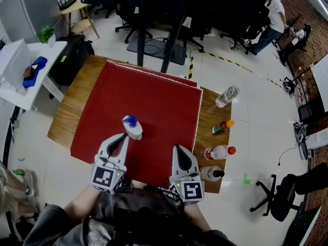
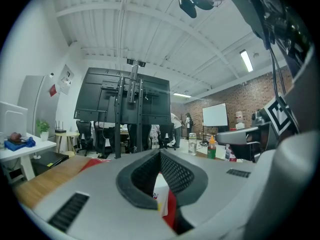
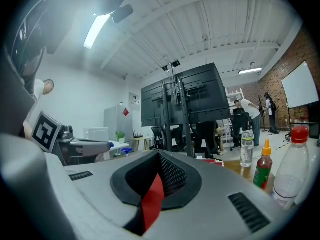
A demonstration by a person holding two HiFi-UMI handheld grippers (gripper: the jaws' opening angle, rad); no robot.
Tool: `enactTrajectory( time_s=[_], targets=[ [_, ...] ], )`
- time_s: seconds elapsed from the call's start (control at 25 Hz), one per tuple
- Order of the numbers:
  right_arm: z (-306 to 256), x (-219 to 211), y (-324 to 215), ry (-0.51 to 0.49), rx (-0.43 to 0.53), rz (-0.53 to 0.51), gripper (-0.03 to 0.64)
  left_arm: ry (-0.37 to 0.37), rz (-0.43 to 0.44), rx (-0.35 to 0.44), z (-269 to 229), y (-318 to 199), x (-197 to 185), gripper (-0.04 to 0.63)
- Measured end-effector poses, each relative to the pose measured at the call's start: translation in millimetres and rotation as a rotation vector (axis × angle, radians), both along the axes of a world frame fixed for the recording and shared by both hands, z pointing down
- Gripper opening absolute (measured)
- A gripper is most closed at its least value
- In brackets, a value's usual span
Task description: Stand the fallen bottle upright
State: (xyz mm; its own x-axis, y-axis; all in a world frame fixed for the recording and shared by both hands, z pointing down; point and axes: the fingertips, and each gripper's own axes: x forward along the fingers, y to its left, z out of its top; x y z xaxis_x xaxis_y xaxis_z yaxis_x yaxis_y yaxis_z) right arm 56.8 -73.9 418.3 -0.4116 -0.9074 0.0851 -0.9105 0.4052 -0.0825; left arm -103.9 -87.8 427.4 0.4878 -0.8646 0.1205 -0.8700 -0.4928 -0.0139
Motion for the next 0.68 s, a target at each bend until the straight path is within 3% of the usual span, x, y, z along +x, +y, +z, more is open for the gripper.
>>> enactTrajectory(
  time_s=[0.68],
  targets=[
    [3.9, -7.9, -2.0, -0.001, -0.004, -0.007, 0.012, 0.002, -0.012, -0.019, 8.7, -2.5, -10.2, 0.02]
  ],
)
